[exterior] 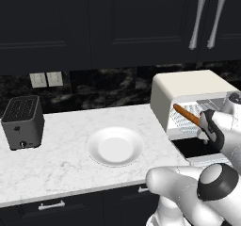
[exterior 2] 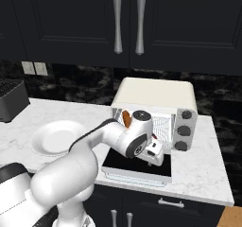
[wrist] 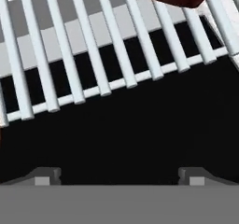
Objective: Pick up the kebab skewer and baguette bread, and place them inside the toaster oven. Close the toaster oven door and start by setting the timer.
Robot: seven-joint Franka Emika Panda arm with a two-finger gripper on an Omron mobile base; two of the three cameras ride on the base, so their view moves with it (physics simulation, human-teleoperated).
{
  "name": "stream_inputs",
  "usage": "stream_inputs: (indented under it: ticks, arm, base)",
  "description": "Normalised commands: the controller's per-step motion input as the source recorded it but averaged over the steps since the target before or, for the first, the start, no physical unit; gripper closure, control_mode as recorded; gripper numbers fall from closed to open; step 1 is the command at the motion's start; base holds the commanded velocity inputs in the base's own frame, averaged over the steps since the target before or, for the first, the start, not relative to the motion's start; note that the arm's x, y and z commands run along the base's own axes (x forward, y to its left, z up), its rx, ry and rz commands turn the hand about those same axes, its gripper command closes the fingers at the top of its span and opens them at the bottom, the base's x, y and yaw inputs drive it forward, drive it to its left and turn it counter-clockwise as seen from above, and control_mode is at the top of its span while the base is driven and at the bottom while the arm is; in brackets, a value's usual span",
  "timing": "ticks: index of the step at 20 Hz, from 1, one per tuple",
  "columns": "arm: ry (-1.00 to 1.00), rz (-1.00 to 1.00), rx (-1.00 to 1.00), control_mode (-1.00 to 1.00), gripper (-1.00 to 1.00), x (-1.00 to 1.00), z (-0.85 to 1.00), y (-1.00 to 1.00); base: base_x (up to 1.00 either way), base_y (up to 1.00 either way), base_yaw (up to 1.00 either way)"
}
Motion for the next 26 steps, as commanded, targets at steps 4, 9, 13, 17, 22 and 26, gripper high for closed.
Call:
stream_inputs:
  ticks: [4, 9, 13, 17, 22, 26]
  arm:
    - [-0.10, -0.08, 0.00, -1.00, -1.00, 0.04, -0.35, -0.08]
    - [-0.08, -0.06, 0.00, -1.00, -1.00, 0.09, -0.01, -0.01]
    - [-0.01, -0.09, 0.00, -1.00, -1.00, 0.11, 0.03, -0.05]
    - [0.00, -0.13, 0.00, -1.00, -1.00, 0.14, 0.00, -0.01]
    - [0.00, -0.14, 0.00, -1.00, -1.00, 0.19, 0.00, 0.00]
    - [0.00, -0.17, 0.00, -1.00, -1.00, 0.30, 0.07, 0.00]
  base:
    - [0.00, 0.00, 0.00]
    - [0.00, 0.00, 0.00]
    - [0.00, 0.00, 0.00]
    - [0.00, 0.00, 0.00]
    - [0.00, 0.00, 0.00]
    - [0.00, 0.00, 0.00]
